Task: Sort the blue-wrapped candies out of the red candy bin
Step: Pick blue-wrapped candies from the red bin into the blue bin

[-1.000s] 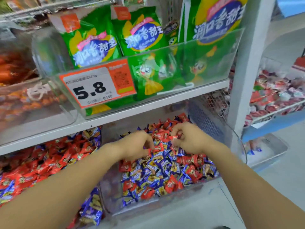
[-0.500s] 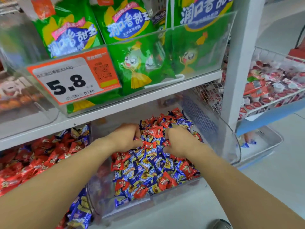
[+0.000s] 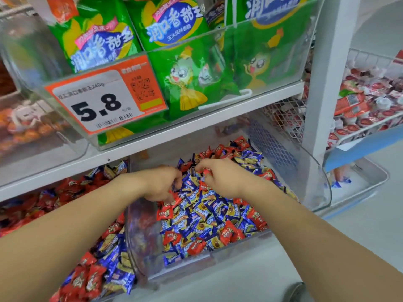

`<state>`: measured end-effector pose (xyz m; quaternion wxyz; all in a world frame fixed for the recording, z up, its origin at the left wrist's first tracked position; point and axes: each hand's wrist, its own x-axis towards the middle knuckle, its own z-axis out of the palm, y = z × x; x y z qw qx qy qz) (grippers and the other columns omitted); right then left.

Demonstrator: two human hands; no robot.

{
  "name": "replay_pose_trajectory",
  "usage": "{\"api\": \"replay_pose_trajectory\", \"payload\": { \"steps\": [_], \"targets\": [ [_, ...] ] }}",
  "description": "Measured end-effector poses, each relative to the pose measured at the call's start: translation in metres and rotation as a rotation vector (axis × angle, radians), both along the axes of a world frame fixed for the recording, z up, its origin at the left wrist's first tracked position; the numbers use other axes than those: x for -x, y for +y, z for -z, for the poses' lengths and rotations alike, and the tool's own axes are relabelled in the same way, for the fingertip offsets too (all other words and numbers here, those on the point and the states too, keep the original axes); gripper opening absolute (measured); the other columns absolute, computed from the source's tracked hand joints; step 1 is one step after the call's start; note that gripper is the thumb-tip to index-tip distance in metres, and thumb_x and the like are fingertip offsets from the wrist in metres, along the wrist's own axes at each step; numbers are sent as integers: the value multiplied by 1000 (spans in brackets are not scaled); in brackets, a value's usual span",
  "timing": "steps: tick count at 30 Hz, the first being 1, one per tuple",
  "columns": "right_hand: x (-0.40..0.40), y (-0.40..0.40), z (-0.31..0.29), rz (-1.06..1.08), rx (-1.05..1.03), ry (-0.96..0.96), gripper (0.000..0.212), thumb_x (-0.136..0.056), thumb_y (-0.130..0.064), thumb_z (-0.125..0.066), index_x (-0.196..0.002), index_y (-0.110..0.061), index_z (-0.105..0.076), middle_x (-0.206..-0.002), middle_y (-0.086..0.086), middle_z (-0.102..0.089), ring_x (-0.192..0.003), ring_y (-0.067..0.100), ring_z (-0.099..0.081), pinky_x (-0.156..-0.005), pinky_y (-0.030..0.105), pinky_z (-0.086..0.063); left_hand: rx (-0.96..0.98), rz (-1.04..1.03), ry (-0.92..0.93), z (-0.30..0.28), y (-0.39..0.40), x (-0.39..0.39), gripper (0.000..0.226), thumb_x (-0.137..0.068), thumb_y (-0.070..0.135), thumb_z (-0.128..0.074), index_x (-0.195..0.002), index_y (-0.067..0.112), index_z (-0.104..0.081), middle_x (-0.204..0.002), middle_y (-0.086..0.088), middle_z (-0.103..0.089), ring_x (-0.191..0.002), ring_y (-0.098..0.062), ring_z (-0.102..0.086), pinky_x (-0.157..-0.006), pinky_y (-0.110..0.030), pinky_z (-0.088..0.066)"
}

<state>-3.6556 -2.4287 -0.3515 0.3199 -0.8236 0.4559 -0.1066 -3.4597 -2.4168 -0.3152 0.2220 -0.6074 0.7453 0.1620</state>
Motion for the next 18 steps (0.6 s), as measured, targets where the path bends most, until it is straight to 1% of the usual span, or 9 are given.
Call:
{"api": "replay_pose_trajectory", "payload": {
  "steps": [2,3,5,7,9,12,14,16,18],
  "targets": [
    [-20,2,9,-32,25,96,42,-97,-7,-46,-137,-21,-52,-125,16,-53,-101,28,-55,-84,33,-48,-34,15,-59,8,2,3,44,-80,29,-79,-116,23,-55,-105,1,-56,-93,-19,-55,-76,-29,-44],
    [-27,4,11,-28,43,146,42,-96,-6,-50,-136,-18,-53,-127,18,-50,-106,31,-55,-88,37,-49,-33,21,-70,12,2,5,47,-79,30,-80,-117,21,-55,-107,1,-56,-94,-19,-53,-75,-28,-42],
    [-33,6,13,-3,87,188,36,-93,-12,-62,-128,-12,-56,-122,17,-51,-108,34,-56,-87,39,-50,-12,26,-75,16,3,6,49,-76,30,-82,-115,18,-55,-103,0,-54,-92,-19,-50,-73,-28,-38],
    [-32,6,11,44,122,186,28,-90,-13,-68,-115,-7,-59,-113,15,-56,-102,33,-60,-78,37,-49,11,35,-70,19,3,6,48,-75,28,-83,-112,15,-56,-101,-1,-54,-91,-21,-50,-71,-28,-36],
    [-29,5,11,78,127,169,16,-90,-6,-66,-105,-6,-60,-105,15,-60,-97,33,-62,-72,35,-47,28,66,-73,20,2,4,43,-76,26,-82,-110,15,-58,-101,-2,-56,-93,-22,-53,-72,-28,-37],
    [-24,5,11,77,82,130,9,-88,1,-61,-95,-4,-63,-97,15,-65,-93,32,-63,-77,41,-55,-5,92,-92,15,2,1,35,-75,23,-83,-101,15,-61,-92,1,-56,-85,-20,-52,-66,-27,-36],
    [-21,4,10,90,51,66,12,-88,-1,-58,-97,-4,-65,-97,16,-66,-97,33,-62,-79,44,-55,-73,90,-96,9,1,0,33,-73,24,-85,-91,17,-59,-83,5,-57,-79,-18,-53,-60,-28,-36],
    [-17,7,3,81,7,-16,13,-94,-8,-57,-104,-11,-63,-100,10,-61,-97,29,-59,-75,34,-49,-131,76,-89,4,-1,1,34,-73,24,-86,-84,19,-54,-75,7,-56,-73,-16,-53,-56,-25,-37],
    [-15,10,-2,44,-43,-53,17,-98,-14,-54,-112,-18,-61,-102,5,-54,-97,26,-59,-72,29,-44,-157,97,-119,1,-1,2,35,-73,24,-85,-91,18,-55,-84,4,-59,-79,-17,-54,-61,-26,-42]
  ]
}}
